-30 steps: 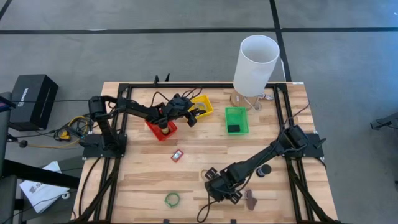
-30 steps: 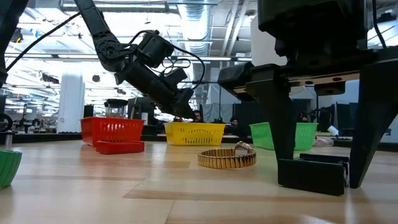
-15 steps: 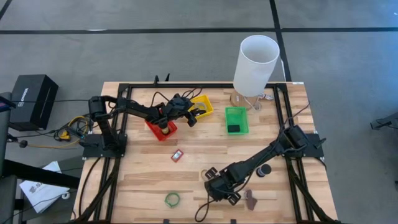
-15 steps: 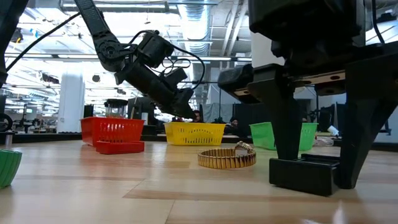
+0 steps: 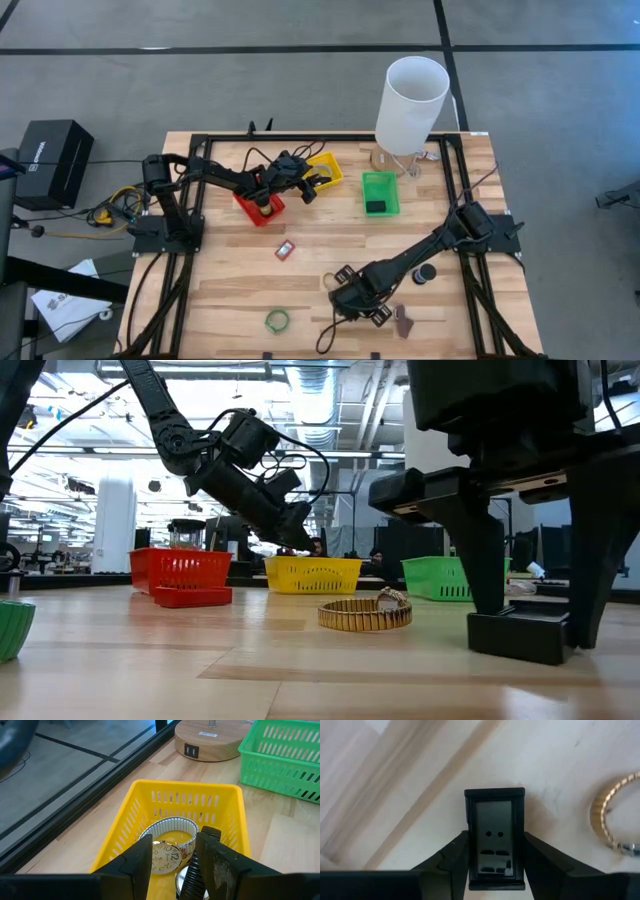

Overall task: Pick & Place Office items
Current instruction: Put the black digital clock into the green basket

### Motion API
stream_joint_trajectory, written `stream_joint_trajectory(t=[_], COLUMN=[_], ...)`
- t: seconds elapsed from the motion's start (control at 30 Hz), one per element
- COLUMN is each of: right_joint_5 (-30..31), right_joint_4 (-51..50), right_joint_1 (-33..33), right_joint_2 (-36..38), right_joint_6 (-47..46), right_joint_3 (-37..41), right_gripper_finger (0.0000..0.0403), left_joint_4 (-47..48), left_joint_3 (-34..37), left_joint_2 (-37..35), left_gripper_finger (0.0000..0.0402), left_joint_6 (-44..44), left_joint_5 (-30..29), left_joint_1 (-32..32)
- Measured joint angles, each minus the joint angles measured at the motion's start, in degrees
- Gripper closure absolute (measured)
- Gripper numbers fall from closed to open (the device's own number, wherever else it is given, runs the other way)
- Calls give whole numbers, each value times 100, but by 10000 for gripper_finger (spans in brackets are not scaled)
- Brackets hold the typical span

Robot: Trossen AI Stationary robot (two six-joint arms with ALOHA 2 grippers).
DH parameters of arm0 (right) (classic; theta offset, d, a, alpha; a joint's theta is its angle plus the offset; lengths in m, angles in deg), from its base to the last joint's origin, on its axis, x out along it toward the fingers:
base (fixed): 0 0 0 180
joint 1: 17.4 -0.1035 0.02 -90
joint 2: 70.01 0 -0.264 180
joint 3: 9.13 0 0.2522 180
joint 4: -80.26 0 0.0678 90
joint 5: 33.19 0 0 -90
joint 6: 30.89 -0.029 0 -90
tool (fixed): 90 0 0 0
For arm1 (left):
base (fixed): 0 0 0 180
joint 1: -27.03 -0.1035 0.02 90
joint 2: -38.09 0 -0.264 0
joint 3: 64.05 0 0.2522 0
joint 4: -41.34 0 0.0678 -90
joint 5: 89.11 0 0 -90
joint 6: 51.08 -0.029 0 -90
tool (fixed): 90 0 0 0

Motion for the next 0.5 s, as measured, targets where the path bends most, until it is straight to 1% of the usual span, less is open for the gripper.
stream_joint_trajectory(t=[0.2, 0.37, 0.5], right_joint_5=[24, 44, 33], right_joint_4=[-759, -1524, -2022], right_joint_1=[95, 219, 326], right_joint_2=[-3, 1, 1], right_joint_6=[-322, -657, -721], right_joint_3=[-257, -372, -373], right_gripper_finger=[263, 255, 258], left_joint_4=[0, -2, -2], left_joint_3=[0, 0, 0], left_joint_2=[0, 0, 0], left_gripper_finger=[257, 257, 257], left_joint_6=[1, 10, 14], left_joint_5=[0, 0, -1], left_joint_1=[0, 0, 0])
